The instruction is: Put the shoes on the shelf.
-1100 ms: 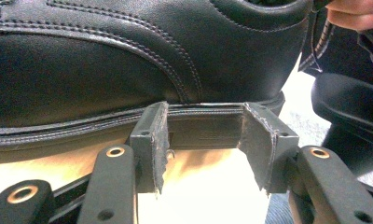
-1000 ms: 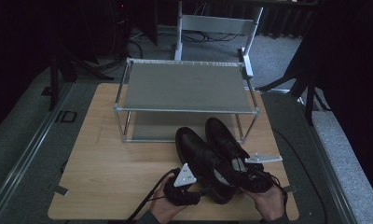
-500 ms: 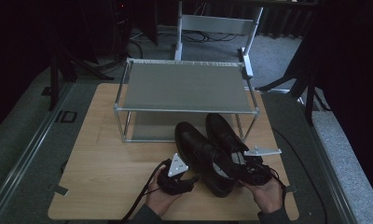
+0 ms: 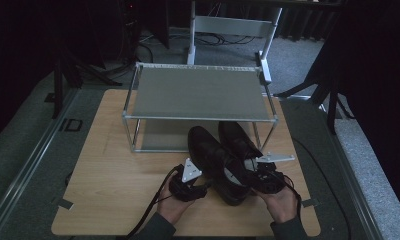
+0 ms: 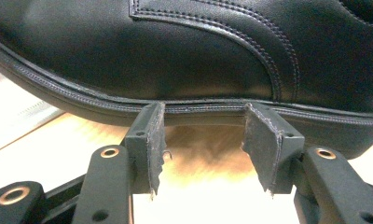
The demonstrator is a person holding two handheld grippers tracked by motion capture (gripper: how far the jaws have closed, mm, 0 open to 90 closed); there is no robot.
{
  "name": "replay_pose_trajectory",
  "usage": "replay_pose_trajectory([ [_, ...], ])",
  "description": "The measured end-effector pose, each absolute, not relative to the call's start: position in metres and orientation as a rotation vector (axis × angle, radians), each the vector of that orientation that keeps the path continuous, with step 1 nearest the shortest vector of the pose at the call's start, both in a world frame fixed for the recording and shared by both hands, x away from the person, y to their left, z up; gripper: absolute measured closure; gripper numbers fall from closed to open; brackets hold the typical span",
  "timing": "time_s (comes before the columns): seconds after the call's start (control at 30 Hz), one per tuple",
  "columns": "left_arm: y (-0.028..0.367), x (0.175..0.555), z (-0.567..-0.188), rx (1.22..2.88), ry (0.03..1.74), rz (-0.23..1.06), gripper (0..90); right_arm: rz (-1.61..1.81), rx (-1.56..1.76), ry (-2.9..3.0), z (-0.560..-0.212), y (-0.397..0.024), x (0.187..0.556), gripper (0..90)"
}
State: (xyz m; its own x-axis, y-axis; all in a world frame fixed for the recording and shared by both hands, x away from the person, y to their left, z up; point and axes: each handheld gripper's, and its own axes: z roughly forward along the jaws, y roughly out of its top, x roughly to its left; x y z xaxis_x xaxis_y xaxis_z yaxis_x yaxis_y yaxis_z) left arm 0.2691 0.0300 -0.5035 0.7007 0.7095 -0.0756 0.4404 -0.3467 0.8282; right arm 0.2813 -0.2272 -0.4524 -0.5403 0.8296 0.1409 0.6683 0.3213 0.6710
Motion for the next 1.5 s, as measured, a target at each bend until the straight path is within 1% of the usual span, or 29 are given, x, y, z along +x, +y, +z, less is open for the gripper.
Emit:
replay_pose_trajectory([
  [0.27,0.033,0.283,-0.503,1.991,0.868,0.384,48.6,1.002,1.344,2.335,-0.451,-0.218,0.288,80.3],
  [0.47,0.034,0.293,-0.503,1.978,0.89,0.391,49.0,0.992,1.347,2.307,-0.449,-0.213,0.294,80.2],
  [0.77,0.037,0.311,-0.503,1.993,0.913,0.43,51.4,0.981,1.368,2.274,-0.452,-0.202,0.308,80.2],
  [0.83,0.037,0.316,-0.503,2.0,0.924,0.454,55.3,0.983,1.381,2.265,-0.454,-0.198,0.314,80.2],
  [0.93,0.037,0.319,-0.504,1.998,0.936,0.465,57.7,0.976,1.383,2.256,-0.455,-0.194,0.317,80.2],
  [1.27,0.04,0.341,-0.499,2.009,0.957,0.521,59.6,0.994,1.401,2.2,-0.457,-0.183,0.333,80.1],
  [1.5,0.035,0.354,-0.501,2.039,0.989,0.586,63.7,0.979,1.429,2.149,-0.463,-0.173,0.346,80.1],
])
